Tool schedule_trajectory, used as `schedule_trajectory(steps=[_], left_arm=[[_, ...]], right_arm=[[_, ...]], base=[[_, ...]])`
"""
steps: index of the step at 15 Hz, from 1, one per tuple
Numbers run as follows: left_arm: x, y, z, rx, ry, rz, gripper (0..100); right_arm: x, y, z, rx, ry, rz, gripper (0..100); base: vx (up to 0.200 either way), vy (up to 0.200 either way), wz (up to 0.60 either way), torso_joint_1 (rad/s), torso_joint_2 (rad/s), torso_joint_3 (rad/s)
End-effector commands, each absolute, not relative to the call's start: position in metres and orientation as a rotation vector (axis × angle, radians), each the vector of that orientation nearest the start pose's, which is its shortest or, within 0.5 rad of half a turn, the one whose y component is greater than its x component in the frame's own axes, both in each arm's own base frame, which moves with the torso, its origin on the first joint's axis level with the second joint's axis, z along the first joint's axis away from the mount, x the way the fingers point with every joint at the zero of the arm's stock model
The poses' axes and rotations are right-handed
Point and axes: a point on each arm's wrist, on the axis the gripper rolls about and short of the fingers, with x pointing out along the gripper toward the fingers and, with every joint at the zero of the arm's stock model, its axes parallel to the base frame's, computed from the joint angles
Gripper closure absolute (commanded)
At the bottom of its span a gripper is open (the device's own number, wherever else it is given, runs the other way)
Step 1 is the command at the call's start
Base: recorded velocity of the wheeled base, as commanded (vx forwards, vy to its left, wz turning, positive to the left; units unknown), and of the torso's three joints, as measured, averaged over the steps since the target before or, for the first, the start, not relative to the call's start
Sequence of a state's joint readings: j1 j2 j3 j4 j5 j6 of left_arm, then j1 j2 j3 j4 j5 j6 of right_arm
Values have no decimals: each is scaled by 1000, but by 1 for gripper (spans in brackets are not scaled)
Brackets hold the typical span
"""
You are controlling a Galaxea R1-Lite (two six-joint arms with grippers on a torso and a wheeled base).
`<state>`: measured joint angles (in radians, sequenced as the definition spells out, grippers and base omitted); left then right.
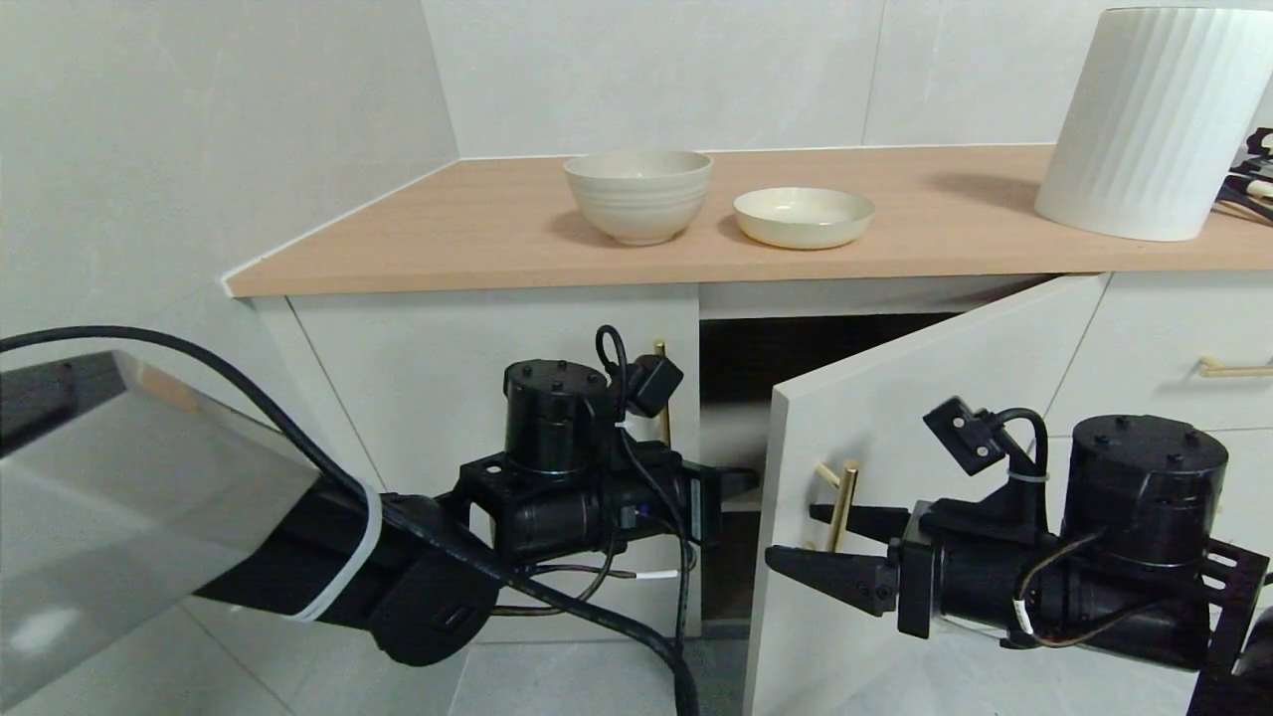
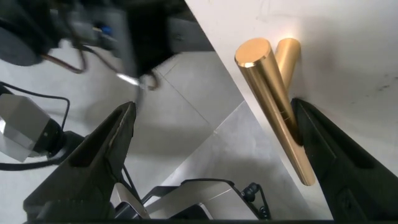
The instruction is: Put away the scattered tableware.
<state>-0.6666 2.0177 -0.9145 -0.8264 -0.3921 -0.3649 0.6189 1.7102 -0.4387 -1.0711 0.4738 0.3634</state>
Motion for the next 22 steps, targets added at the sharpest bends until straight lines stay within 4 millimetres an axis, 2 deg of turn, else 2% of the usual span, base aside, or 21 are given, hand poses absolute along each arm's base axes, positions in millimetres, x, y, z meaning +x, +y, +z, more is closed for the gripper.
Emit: schedule_trajectory(steps=[1,6,9,11,14,22], left_arm=[[293,-250,104,-284,461,-989,100],[293,-265,101,-288,416,-1023,100],[291,-271,105,-293,381,-1046,100],[288,-271,110,-295,368,-1054,100],[287,-271,111,-295,366,-1054,100],[285,-270,114,-298,367,-1056,100]], right_arm=[[208,161,131,309,415,1035,0],[204,156,137,297,380,1028,0],[208,146,141,295,351,991,0],[215,132,141,233,303,941,0],[212,118,147,221,274,900,0],[161,90,155,223,320,887,0]], base=[[0,0,0,0,0,0],[0,0,0,0,0,0],[0,0,0,0,0,0],[0,0,0,0,0,0],[0,0,0,0,0,0],[0,0,0,0,0,0]])
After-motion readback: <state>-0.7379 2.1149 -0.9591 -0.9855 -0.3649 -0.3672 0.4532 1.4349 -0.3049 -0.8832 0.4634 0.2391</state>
